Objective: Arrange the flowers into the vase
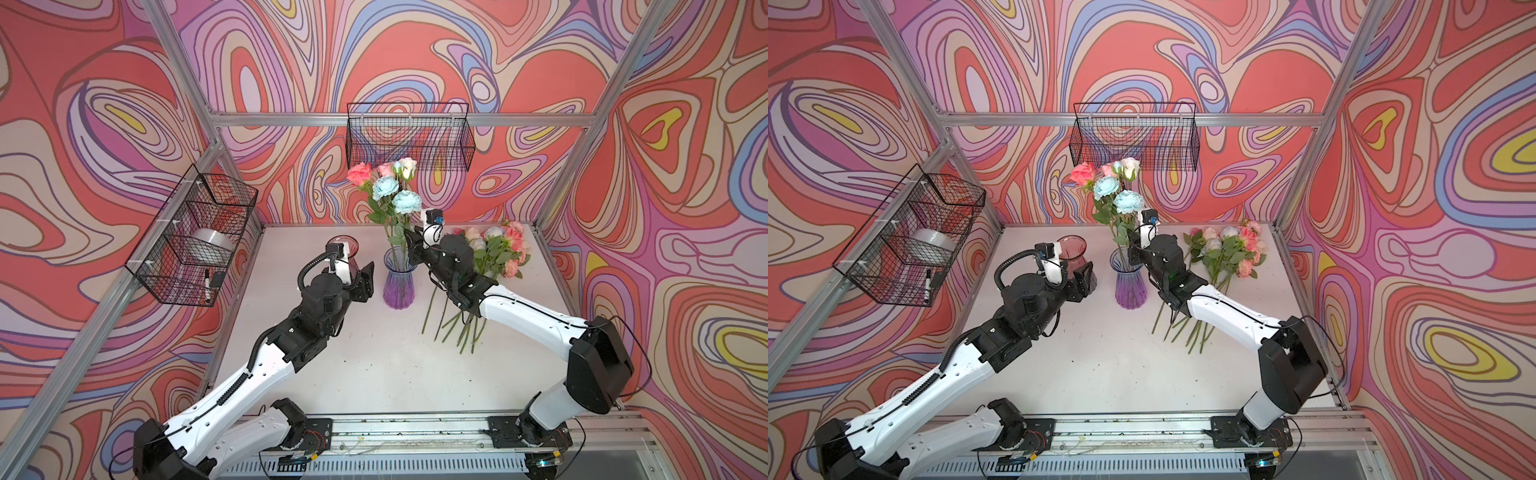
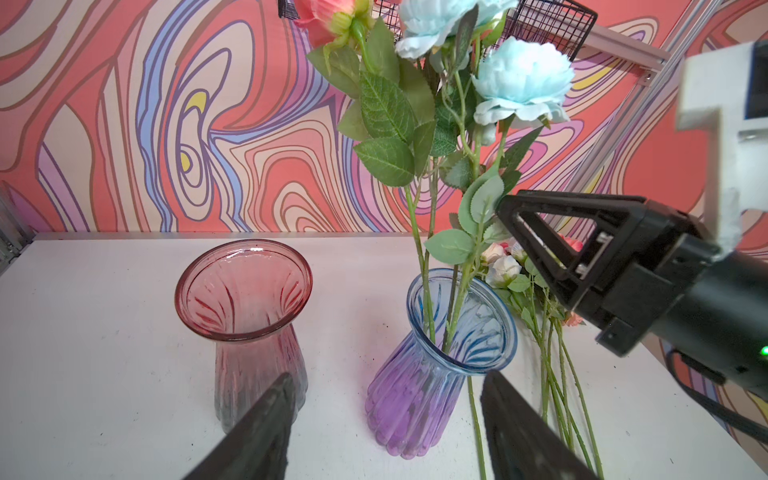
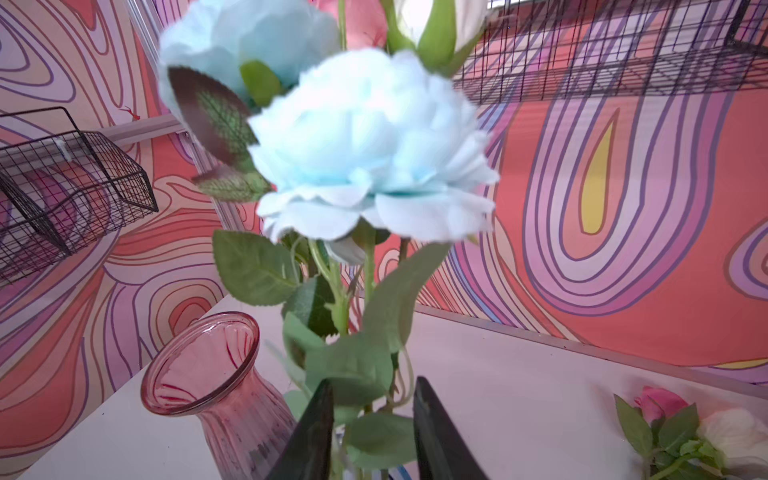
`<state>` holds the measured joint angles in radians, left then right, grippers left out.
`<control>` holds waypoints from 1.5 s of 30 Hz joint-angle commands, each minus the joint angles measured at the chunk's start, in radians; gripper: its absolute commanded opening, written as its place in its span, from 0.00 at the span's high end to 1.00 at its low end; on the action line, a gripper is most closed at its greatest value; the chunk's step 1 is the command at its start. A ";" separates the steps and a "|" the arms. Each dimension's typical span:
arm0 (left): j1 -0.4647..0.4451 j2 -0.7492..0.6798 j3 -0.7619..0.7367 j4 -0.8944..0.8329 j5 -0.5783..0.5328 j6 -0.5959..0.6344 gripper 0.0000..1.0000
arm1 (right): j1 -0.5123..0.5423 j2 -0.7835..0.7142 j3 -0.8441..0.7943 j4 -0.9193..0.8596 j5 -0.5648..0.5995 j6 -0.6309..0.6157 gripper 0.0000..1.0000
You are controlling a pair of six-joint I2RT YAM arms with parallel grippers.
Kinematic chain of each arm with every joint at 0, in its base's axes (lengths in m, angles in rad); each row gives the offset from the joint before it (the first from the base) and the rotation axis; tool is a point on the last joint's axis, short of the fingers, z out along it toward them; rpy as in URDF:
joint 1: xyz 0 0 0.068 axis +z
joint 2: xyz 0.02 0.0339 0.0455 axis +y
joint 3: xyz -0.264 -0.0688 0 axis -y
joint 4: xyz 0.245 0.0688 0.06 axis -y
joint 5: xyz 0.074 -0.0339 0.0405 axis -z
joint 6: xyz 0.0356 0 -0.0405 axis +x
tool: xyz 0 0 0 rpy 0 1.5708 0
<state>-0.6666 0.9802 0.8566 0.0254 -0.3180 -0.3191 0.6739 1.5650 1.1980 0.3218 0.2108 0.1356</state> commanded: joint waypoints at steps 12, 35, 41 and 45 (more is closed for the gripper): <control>0.007 -0.039 0.022 -0.013 0.035 -0.017 0.29 | 0.015 -0.245 -0.099 -0.195 0.190 0.113 0.48; 0.007 -0.016 0.019 -0.010 0.080 -0.048 0.29 | -0.469 0.222 0.099 -0.760 0.035 0.475 0.70; 0.007 0.009 0.027 -0.020 0.128 -0.078 0.30 | -0.517 0.232 0.059 -0.756 0.051 0.505 0.70; 0.007 0.012 0.029 -0.024 0.136 -0.083 0.29 | -0.540 0.266 0.076 -0.758 0.033 0.496 0.71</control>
<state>-0.6655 0.9905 0.8566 0.0162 -0.2016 -0.3794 0.1520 1.7966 1.2686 -0.4194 0.2428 0.6189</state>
